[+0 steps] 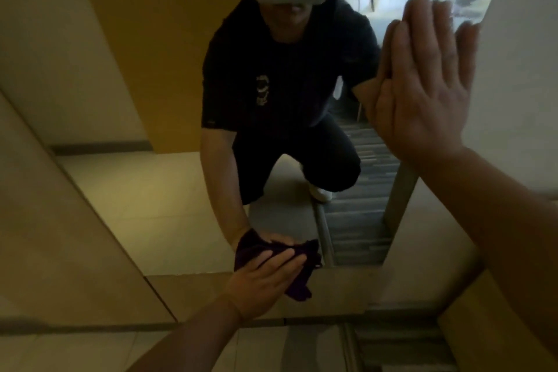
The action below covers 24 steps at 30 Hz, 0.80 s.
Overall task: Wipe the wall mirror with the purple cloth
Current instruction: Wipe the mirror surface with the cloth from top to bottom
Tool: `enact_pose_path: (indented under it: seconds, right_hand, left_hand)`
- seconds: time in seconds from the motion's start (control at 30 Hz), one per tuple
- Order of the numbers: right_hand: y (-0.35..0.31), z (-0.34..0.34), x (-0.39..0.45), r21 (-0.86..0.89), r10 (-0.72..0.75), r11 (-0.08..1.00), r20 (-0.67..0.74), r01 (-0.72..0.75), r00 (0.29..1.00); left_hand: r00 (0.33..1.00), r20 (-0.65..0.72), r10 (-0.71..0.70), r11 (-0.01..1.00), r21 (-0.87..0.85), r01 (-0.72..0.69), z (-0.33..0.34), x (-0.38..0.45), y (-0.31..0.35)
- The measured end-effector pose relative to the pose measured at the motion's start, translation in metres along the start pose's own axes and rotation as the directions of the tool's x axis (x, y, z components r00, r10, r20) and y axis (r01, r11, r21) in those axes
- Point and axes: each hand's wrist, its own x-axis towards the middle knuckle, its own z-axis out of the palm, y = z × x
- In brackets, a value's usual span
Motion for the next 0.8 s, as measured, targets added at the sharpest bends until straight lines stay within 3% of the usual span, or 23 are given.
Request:
enact_pose_path:
  seconds: [0.1, 0.23, 0.3, 0.4, 0.43, 0.5, 0.57, 0.63, 0.8]
  right_hand:
    - [-0.002, -0.006, 0.0, 0.007, 0.031, 0.999, 0.049, -0.032, 0.998]
    - [-0.003, -0.013, 0.003, 0.033, 0.035, 0.999, 0.102, -0.039, 0.994]
    - [-0.001, -0.017, 0.004, 0.075, 0.026, 0.997, 0.132, -0.036, 0.991]
    - [0.008, -0.027, 0.005, 0.174, 0.002, 0.984, 0.171, -0.033, 0.985]
    - [0.012, -0.031, 0.005, 0.203, -0.013, 0.979, 0.183, -0.025, 0.983]
    - [0.018, -0.034, 0.006, 0.217, -0.049, 0.976, 0.182, 0.008, 0.982]
    - [0.02, -0.033, 0.006, 0.21, -0.068, 0.977, 0.17, 0.032, 0.983]
    - [0.022, -0.031, 0.004, 0.213, -0.051, 0.977, 0.14, 0.02, 0.989]
    - [0.041, -0.032, -0.017, 0.185, 0.058, 0.98, 0.091, -0.074, 0.994]
  left_hand:
    - [1.0, 0.028, -0.005, 0.994, -0.108, 0.008, -0.028, 0.015, -0.005]
    - [0.951, -0.206, -0.229, 0.936, -0.315, 0.157, -0.08, 0.058, -0.019]
    - [0.862, -0.401, -0.309, 0.926, -0.332, 0.178, -0.121, 0.093, -0.043]
    - [0.638, -0.692, -0.338, 0.94, -0.277, 0.198, -0.209, 0.156, -0.09]
    - [0.566, -0.756, -0.329, 0.943, -0.233, 0.236, -0.237, 0.177, -0.108]
    - [0.5, -0.805, -0.32, 0.929, -0.164, 0.331, -0.276, 0.219, -0.142]
    - [0.518, -0.799, -0.307, 0.896, -0.059, 0.44, -0.292, 0.246, -0.16]
    - [0.614, -0.737, -0.283, 0.874, 0.064, 0.481, -0.278, 0.253, -0.158]
    - [0.762, -0.622, -0.181, 0.932, 0.138, 0.335, -0.194, 0.2, -0.098]
